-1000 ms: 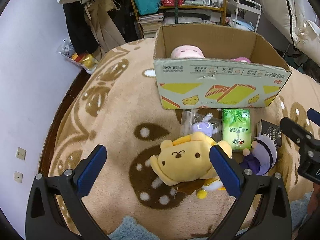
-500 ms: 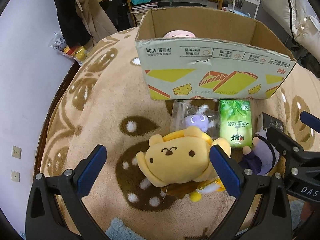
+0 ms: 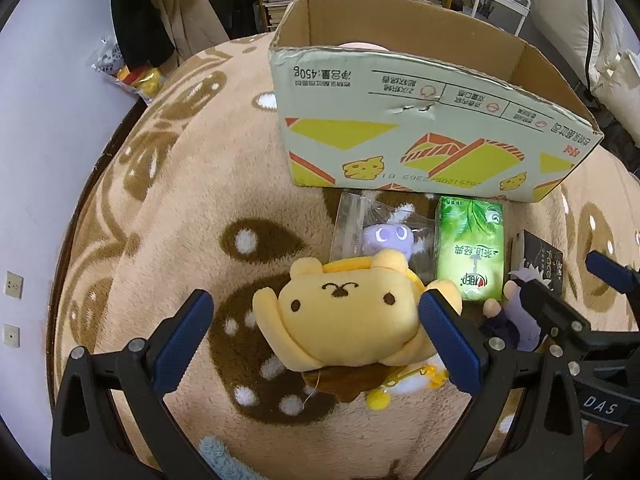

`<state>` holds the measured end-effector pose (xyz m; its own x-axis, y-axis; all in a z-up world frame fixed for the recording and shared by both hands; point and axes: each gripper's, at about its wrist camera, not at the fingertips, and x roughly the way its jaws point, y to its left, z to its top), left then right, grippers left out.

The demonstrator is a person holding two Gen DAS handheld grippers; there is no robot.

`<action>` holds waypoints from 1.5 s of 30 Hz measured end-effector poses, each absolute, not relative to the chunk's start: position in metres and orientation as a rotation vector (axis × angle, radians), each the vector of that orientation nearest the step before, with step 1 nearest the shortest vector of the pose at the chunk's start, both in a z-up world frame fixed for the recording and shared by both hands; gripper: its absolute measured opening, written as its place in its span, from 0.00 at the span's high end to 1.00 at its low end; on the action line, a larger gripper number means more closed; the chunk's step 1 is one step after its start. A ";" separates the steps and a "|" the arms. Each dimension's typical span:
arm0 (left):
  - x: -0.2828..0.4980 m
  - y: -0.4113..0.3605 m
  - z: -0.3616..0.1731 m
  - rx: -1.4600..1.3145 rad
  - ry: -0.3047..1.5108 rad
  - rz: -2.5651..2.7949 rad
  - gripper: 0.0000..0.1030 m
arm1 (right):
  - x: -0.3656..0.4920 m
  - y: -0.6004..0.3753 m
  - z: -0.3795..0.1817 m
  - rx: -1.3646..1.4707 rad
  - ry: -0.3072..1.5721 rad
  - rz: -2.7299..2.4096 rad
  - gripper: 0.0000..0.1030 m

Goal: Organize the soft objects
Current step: 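Close the left tool on the yellow bear while the right tool grips the white-haired doll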

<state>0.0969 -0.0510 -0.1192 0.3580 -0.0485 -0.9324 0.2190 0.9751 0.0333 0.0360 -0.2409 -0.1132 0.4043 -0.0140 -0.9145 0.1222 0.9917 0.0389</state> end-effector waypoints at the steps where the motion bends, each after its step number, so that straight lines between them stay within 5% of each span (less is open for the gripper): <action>1: 0.097 -0.051 -0.119 0.159 1.196 -0.174 0.02 | 0.036 -0.241 -0.115 0.104 1.159 -0.088 0.00; 26: 0.099 -0.054 -0.126 0.098 1.233 -0.224 0.02 | 0.029 -0.235 -0.139 0.150 1.286 -0.028 0.05; 45: 0.093 -0.060 -0.134 0.111 1.257 -0.251 0.19 | 0.027 -0.232 -0.141 0.190 1.316 0.050 0.33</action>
<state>0.0925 -0.0596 -0.1342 0.2860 -0.1267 -0.9498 0.2484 0.9671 -0.0542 0.0266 -0.2323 -0.1415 0.2533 0.1443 -0.9566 0.0707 0.9834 0.1671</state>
